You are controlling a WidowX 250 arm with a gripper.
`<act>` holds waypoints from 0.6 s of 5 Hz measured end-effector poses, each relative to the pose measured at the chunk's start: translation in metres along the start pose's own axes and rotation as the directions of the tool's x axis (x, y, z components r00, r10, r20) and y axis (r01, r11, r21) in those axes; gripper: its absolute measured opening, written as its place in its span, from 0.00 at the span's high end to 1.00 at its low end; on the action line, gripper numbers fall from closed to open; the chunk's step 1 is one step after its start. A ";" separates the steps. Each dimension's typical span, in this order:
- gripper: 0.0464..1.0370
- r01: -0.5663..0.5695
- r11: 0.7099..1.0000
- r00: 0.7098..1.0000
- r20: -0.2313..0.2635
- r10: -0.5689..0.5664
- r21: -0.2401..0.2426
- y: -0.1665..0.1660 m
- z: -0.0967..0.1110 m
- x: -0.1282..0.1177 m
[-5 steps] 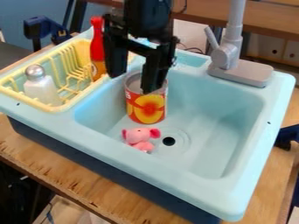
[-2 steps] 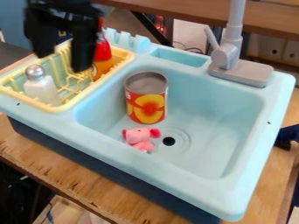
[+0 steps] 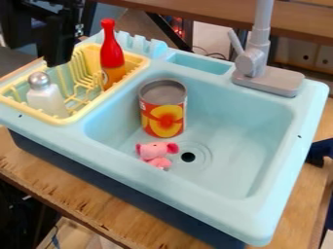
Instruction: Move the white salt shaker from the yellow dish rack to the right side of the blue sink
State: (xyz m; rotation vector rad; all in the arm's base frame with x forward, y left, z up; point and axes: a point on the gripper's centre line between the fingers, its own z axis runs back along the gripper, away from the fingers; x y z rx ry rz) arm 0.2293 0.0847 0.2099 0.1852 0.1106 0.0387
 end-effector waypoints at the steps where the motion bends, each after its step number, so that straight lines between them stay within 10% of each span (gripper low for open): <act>1: 0.04 -0.023 1.000 0.997 0.076 0.022 0.015 0.016 -0.009 0.009; 3: 0.04 -0.106 0.992 0.987 0.114 0.114 -0.074 0.027 -0.032 0.025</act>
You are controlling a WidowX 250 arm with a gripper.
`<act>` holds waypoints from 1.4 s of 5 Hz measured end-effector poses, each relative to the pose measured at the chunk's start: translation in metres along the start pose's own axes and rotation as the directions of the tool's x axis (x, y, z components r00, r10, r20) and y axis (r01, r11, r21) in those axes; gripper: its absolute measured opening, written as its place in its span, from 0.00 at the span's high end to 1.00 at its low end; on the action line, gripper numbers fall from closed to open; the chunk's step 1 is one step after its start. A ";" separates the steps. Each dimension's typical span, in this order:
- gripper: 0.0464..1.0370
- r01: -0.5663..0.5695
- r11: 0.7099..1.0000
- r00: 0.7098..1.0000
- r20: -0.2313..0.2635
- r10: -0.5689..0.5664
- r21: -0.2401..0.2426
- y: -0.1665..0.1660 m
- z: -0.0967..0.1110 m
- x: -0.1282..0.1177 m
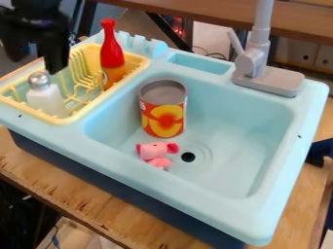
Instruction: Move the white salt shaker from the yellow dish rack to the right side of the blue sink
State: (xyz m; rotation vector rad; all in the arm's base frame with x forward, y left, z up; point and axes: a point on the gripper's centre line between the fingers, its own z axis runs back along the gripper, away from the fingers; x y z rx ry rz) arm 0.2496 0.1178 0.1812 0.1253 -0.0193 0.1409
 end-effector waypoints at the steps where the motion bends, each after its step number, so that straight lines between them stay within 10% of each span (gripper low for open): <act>1: 0.04 -0.019 0.999 1.000 -0.012 0.019 -0.033 0.001 -0.010 0.004; 4: 0.10 -0.070 0.996 0.995 -0.074 0.066 -0.053 -0.002 -0.028 0.007; 6: 0.54 -0.083 0.995 0.994 -0.077 0.078 -0.062 0.002 -0.030 0.005; 7: 0.54 -0.071 0.993 0.996 -0.067 0.065 -0.095 -0.001 -0.029 0.006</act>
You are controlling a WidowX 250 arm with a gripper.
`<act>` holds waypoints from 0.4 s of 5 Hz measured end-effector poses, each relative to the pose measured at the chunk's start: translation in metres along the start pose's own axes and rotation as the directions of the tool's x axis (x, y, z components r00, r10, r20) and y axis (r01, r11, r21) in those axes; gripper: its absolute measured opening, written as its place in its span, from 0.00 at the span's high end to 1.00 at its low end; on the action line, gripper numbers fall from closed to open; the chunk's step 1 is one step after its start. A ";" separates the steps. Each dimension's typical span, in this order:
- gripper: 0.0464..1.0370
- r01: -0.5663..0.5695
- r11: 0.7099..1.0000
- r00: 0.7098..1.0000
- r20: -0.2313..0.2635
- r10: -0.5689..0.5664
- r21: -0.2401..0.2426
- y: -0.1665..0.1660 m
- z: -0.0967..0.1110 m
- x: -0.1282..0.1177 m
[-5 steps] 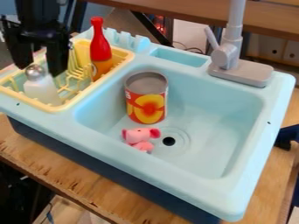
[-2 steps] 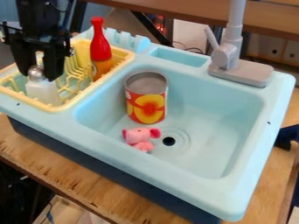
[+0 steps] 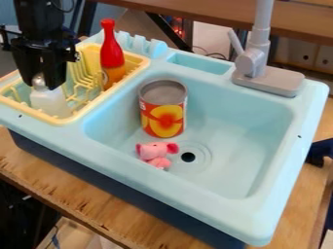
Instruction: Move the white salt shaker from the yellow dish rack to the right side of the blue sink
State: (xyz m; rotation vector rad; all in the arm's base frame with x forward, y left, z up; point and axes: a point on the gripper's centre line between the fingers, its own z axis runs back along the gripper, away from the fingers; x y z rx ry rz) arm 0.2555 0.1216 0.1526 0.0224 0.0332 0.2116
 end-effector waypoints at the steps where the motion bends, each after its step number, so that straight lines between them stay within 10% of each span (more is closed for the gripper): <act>1: 0.54 0.009 1.000 1.000 0.030 -0.008 -0.029 -0.004 0.013 -0.005; 2: 0.54 0.057 0.998 0.986 0.162 -0.052 -0.030 -0.015 0.049 -0.007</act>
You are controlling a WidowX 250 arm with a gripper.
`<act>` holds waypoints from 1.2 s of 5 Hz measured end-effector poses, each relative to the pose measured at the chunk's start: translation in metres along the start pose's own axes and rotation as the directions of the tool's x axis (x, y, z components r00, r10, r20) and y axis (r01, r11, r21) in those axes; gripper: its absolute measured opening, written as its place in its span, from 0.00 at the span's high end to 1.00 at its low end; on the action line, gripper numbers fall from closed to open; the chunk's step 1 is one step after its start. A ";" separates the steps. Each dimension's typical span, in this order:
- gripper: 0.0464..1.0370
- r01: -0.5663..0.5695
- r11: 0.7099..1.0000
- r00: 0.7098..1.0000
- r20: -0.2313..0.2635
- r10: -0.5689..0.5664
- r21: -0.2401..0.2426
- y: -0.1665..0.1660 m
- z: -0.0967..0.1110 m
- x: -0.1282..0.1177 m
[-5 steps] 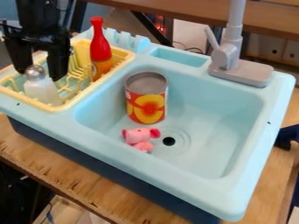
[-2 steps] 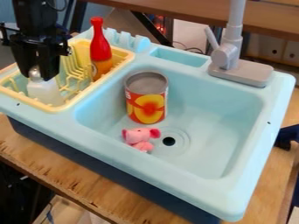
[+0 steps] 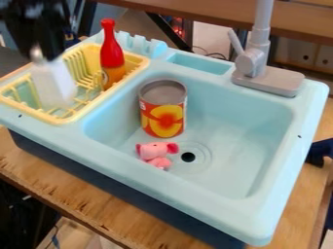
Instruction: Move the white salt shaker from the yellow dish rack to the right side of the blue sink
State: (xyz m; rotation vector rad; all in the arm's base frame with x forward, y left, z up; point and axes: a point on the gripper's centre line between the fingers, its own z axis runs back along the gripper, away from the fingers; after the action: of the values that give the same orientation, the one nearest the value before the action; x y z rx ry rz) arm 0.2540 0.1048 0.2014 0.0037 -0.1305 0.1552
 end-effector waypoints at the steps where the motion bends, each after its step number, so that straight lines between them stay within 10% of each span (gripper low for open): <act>1: 0.54 0.112 0.994 0.991 0.074 -0.112 0.005 -0.031 0.022 -0.001; 3: 0.54 0.402 0.909 0.913 0.128 -0.388 -0.110 -0.117 0.029 -0.007; 6: 0.54 0.418 0.887 0.901 -0.037 -0.433 -0.194 -0.189 -0.031 -0.013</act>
State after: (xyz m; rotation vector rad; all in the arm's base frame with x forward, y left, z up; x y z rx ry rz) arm 0.2742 -0.0838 0.1703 -0.1561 -0.0616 -0.2990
